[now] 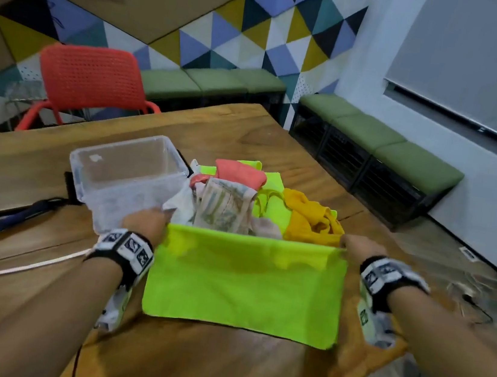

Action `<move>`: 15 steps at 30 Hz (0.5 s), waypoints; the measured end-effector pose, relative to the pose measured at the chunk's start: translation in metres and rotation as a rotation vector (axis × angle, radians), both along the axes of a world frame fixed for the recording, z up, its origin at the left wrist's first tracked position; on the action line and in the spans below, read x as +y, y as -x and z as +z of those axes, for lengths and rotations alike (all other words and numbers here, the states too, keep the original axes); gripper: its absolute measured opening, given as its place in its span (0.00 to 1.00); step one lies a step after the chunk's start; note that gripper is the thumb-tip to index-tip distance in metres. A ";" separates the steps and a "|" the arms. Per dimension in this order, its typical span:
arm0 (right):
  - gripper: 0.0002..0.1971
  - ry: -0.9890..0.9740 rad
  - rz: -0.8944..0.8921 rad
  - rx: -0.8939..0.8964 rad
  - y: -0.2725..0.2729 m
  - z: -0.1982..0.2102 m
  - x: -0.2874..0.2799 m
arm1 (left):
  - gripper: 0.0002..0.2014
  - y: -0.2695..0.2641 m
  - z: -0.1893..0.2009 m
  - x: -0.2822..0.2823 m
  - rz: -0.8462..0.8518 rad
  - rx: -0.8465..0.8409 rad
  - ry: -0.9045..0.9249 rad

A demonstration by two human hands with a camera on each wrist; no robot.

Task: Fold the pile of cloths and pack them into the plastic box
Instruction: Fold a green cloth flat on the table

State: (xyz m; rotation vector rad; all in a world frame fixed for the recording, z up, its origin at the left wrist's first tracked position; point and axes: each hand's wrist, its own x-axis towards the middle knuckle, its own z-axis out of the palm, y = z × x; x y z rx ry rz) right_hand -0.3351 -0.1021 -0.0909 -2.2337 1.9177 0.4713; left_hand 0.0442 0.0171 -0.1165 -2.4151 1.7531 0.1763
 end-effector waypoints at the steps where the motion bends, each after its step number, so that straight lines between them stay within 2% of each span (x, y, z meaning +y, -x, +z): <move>1: 0.14 -0.006 -0.015 0.012 0.000 -0.012 0.000 | 0.20 -0.001 -0.011 -0.001 0.009 0.049 0.030; 2: 0.14 -0.014 -0.006 0.019 0.001 -0.021 0.001 | 0.21 -0.003 -0.020 -0.002 0.020 0.090 0.050; 4: 0.13 -0.017 0.042 0.031 0.005 -0.030 0.002 | 0.18 -0.009 -0.032 -0.007 -0.028 0.058 0.066; 6: 0.11 -0.072 0.117 0.054 0.009 -0.033 0.008 | 0.12 -0.017 -0.040 -0.010 -0.134 -0.010 -0.010; 8: 0.02 -0.180 0.208 0.116 0.013 -0.037 0.018 | 0.09 -0.019 -0.042 -0.006 -0.232 0.003 -0.152; 11: 0.16 -0.324 0.253 0.146 0.022 -0.050 0.032 | 0.11 -0.019 -0.045 0.009 -0.281 0.056 -0.374; 15: 0.19 -0.362 0.332 0.201 0.021 -0.053 0.049 | 0.12 -0.020 -0.054 0.030 -0.285 0.105 -0.418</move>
